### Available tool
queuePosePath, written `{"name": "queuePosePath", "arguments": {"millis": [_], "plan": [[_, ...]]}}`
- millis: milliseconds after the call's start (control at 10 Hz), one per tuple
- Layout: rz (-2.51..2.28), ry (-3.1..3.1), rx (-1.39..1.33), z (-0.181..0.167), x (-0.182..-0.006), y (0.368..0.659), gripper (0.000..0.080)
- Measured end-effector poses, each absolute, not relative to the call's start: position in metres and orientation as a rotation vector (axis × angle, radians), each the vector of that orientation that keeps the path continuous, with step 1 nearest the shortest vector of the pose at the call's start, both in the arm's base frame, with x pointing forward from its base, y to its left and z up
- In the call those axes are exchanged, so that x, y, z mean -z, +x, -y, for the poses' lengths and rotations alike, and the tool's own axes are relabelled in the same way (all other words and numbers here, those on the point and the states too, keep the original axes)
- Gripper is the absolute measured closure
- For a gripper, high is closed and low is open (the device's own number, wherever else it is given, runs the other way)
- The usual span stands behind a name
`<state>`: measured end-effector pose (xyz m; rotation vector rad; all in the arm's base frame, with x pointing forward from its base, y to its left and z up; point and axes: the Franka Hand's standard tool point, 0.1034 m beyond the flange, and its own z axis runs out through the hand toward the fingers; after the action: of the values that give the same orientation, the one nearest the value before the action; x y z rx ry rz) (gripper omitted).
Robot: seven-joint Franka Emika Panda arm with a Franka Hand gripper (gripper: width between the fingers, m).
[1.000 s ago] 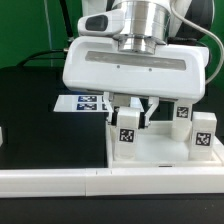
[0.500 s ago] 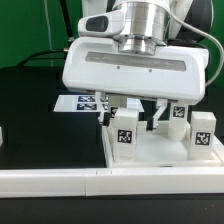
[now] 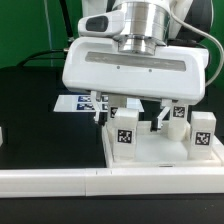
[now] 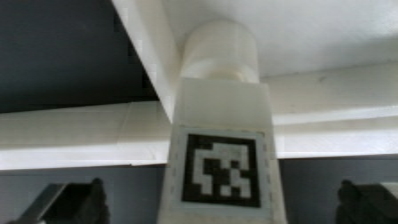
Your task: Assemble square table
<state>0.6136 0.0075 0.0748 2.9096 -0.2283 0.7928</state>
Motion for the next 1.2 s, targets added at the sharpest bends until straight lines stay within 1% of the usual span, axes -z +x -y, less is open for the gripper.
{"name": "queuePosePath", "arguments": {"millis": [200,400,500,600,900,1200], "plan": [[0.237,2.919,-0.766,-0.006,-0.075,0.613,0.0151],[0.317,3.001,-0.572,0.0,-0.089,0.619,0.0151],[0.329,3.005,-0.567,0.003,-0.093,0.624,0.0151],[0.347,3.032,-0.464,0.004,-0.091,0.622,0.0151],[0.417,3.102,-0.111,-0.001,-0.094,0.622,0.0151],[0.437,3.111,-0.088,-0.005,-0.087,0.625,0.0151]]}}
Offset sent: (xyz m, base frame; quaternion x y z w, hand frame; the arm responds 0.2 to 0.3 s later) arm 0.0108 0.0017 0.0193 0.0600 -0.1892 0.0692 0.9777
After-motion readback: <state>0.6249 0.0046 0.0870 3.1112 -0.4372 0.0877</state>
